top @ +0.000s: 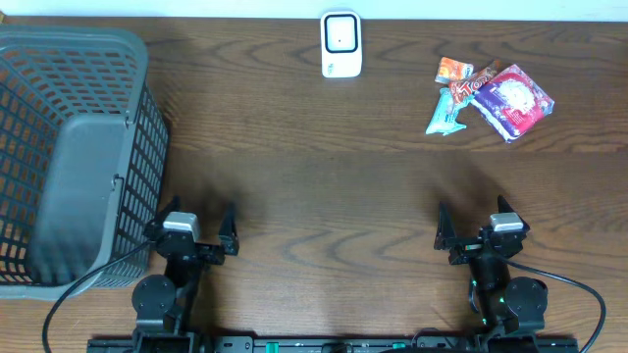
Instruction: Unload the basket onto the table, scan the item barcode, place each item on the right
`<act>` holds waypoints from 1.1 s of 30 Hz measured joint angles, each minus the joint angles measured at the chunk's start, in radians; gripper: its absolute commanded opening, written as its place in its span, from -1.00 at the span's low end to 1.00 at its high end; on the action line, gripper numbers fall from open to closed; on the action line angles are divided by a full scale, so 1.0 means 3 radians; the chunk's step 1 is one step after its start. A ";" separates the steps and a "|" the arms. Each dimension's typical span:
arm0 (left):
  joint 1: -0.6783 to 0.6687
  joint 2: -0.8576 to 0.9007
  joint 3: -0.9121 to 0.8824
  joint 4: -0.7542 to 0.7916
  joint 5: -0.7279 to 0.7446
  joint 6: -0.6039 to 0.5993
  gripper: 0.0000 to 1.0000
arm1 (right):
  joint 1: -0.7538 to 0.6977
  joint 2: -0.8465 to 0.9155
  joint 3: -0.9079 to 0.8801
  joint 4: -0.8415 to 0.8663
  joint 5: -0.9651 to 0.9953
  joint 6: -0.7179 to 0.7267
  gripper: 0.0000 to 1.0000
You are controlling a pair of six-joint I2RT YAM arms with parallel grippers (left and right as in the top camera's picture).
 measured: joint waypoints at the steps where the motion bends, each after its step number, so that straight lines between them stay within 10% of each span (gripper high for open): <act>1: 0.0000 0.0000 0.0004 -0.0014 -0.0081 0.0019 0.95 | 0.0000 0.0000 0.0000 0.0000 0.0000 0.0000 0.99; 33: 0.0000 0.0000 0.0011 -0.0048 -0.0462 0.0202 0.96 | 0.0000 0.0000 0.0000 0.0000 0.0000 0.0000 0.99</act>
